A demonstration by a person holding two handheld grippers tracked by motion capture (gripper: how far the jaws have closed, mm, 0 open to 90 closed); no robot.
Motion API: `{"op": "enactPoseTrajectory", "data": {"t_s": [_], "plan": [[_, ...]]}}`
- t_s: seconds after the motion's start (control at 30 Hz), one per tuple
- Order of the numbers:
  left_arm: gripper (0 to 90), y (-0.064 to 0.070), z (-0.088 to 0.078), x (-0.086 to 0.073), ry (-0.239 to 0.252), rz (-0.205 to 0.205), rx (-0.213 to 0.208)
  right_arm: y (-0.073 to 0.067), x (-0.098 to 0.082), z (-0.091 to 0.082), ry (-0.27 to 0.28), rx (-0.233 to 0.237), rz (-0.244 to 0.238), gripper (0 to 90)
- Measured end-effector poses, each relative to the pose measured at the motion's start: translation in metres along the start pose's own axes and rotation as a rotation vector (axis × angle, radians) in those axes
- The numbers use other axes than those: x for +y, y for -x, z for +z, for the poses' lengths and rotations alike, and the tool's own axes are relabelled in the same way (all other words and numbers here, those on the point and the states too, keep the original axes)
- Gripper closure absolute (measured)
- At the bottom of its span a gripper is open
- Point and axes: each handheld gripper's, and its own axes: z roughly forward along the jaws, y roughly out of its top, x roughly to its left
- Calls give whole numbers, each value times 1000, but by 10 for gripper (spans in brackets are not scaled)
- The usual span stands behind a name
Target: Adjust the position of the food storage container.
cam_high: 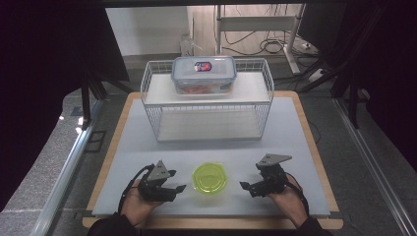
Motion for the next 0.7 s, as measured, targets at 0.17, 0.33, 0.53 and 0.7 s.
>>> {"op": "enactPoseTrajectory", "data": {"t_s": [0.17, 0.33, 0.53, 0.7], "plan": [[192, -2, -9, -8, 58, -30, 2, 0, 1, -2, 8, -3, 1, 52], [113, -5, -14, -16, 49, -48, 38, 0, 0, -1, 8, -1, -2, 27], [52, -8, -17, -24, 45, -55, 78, 0, -1, 1, -4, 2, -6, 12], [24, -9, -17, -25, 65, -53, 84, 0, 0, 1, 10, 5, -3, 0]]}}
